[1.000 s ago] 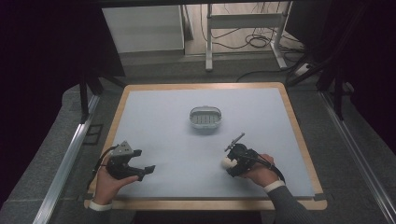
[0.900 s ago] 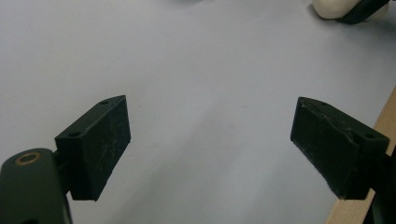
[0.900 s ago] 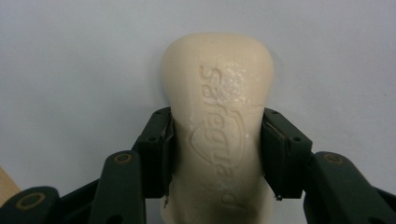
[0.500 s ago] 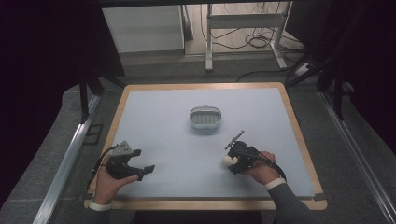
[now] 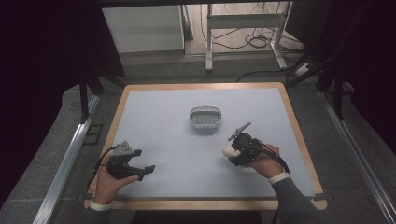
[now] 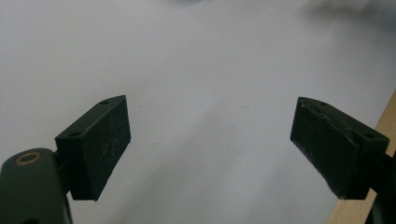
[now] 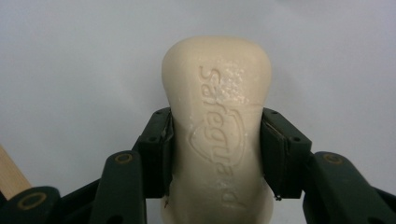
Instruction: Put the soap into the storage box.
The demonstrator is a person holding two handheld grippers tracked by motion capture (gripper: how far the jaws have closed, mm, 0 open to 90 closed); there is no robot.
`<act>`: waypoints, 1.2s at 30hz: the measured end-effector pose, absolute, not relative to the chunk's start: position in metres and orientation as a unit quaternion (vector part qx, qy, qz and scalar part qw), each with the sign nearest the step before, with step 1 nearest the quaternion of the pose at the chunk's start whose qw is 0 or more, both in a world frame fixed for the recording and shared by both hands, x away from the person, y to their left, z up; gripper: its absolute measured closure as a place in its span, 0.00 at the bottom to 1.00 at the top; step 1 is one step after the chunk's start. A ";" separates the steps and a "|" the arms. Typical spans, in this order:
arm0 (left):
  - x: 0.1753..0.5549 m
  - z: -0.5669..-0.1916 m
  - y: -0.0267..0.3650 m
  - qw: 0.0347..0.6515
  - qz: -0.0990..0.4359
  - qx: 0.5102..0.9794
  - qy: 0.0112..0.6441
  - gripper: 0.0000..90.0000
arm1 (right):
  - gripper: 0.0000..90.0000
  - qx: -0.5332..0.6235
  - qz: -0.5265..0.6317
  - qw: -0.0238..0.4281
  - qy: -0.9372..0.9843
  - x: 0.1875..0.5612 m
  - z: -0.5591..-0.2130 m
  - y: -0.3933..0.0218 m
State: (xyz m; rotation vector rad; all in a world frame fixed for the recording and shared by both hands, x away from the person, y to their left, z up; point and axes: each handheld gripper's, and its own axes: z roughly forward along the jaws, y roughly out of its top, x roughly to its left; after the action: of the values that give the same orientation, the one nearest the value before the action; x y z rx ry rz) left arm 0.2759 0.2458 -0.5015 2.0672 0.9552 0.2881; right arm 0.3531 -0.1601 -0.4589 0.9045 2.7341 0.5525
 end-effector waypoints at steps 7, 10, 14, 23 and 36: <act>0.275 -0.501 0.245 0.412 0.114 0.820 0.380 0.14 | 0.55 0.305 0.199 0.111 0.925 0.359 -0.451 -0.158; 0.275 -0.502 0.245 0.412 0.114 0.821 0.380 0.14 | 0.55 0.305 0.201 0.114 0.924 0.362 -0.447 -0.156; 0.276 -0.502 0.244 0.411 0.114 0.821 0.379 0.14 | 0.55 0.301 0.205 0.119 0.924 0.368 -0.443 -0.154; 0.275 -0.501 0.244 0.413 0.114 0.820 0.380 0.14 | 0.55 0.293 0.206 0.120 0.926 0.378 -0.439 -0.147; 0.275 -0.501 0.244 0.414 0.116 0.819 0.380 0.14 | 0.55 0.292 0.207 0.126 0.925 0.387 -0.434 -0.144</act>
State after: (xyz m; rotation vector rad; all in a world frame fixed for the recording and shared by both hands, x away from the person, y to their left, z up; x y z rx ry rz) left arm 0.2750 0.2438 -0.5015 2.0592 0.9541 0.2918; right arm 0.3870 -0.1440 -0.4338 0.8497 2.6946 0.6042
